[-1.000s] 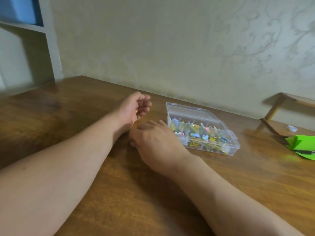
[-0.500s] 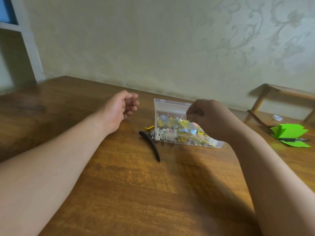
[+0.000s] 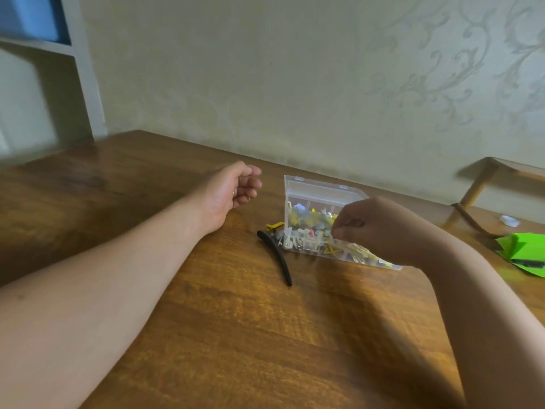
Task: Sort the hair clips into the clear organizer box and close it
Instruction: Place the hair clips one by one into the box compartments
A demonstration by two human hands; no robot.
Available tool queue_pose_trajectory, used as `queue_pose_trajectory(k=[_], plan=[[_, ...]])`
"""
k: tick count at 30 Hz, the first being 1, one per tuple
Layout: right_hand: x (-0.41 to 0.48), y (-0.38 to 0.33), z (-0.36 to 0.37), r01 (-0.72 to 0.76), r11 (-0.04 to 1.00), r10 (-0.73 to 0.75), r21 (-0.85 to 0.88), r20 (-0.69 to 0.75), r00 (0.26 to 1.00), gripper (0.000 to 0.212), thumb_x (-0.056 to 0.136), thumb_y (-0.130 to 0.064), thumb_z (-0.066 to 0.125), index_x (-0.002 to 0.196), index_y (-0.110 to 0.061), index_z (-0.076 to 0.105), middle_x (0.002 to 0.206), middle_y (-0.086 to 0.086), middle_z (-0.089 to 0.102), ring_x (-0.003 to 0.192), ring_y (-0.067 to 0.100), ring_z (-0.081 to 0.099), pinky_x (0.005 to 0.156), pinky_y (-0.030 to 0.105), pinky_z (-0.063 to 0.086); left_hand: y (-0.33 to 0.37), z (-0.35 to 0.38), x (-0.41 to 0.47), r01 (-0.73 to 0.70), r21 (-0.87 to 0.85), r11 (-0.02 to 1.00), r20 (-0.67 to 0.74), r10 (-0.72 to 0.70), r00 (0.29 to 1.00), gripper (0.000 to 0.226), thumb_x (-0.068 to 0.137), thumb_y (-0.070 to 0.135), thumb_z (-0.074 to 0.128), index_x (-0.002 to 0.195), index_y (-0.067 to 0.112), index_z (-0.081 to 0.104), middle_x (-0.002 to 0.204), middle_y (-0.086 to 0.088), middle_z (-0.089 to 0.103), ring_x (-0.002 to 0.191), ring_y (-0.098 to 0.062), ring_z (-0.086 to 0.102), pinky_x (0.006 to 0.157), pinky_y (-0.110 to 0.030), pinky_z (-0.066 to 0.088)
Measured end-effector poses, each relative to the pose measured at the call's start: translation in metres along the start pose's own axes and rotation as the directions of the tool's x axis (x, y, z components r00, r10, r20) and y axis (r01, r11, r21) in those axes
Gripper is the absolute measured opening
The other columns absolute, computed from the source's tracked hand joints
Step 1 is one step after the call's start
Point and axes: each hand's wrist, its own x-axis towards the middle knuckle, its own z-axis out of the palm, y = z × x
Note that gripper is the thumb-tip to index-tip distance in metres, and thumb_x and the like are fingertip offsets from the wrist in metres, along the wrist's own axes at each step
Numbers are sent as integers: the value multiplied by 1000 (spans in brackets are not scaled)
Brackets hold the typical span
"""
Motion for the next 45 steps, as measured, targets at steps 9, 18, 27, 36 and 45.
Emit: queue_pose_trajectory(k=[9, 18, 27, 36, 45], plan=[[10, -45, 14, 79, 991, -56, 104, -206, 977, 11, 102, -35, 65, 99, -34, 76, 93, -22, 72, 87, -1, 67, 71, 17, 48, -1, 1, 3, -7, -13, 1000, -38, 6, 999, 25, 100, 20, 52, 107, 16, 76, 79, 2, 75, 70, -13, 67, 66, -26, 50], [62, -114, 27, 233, 909, -173, -345, 196, 965, 23, 96, -24, 65, 110, -36, 78, 119, -13, 70, 117, 18, 63, 107, 46, 48, 2, 2, 3, 14, -102, 995, -54, -20, 998, 23, 100, 17, 52, 106, 12, 73, 73, 2, 73, 64, -12, 63, 63, -24, 48], [68, -94, 31, 202, 927, -146, -316, 194, 970, 33, 97, -12, 63, 105, -38, 82, 106, -22, 65, 112, 11, 65, 106, 41, 52, 0, 1, 4, 14, -57, 998, -53, -17, 998, 25, 100, 21, 54, 107, 15, 77, 84, 0, 77, 74, -15, 69, 68, -27, 52], [68, -87, 35, 233, 910, -178, -343, 184, 967, 20, 98, -30, 66, 108, -43, 76, 100, -24, 62, 100, 7, 61, 101, 41, 53, 0, 1, 5, 16, -55, 998, -51, -19, 999, 26, 100, 21, 53, 109, 15, 77, 85, -1, 77, 75, -15, 69, 72, -28, 52], [72, -93, 38, 258, 914, -223, -314, 143, 964, 12, 97, -33, 65, 101, -35, 77, 103, -15, 71, 100, 12, 64, 99, 43, 53, 0, 1, 3, 11, -43, 999, -48, -13, 999, 27, 101, 21, 53, 112, 13, 77, 85, -2, 77, 75, -15, 68, 75, -30, 52]])
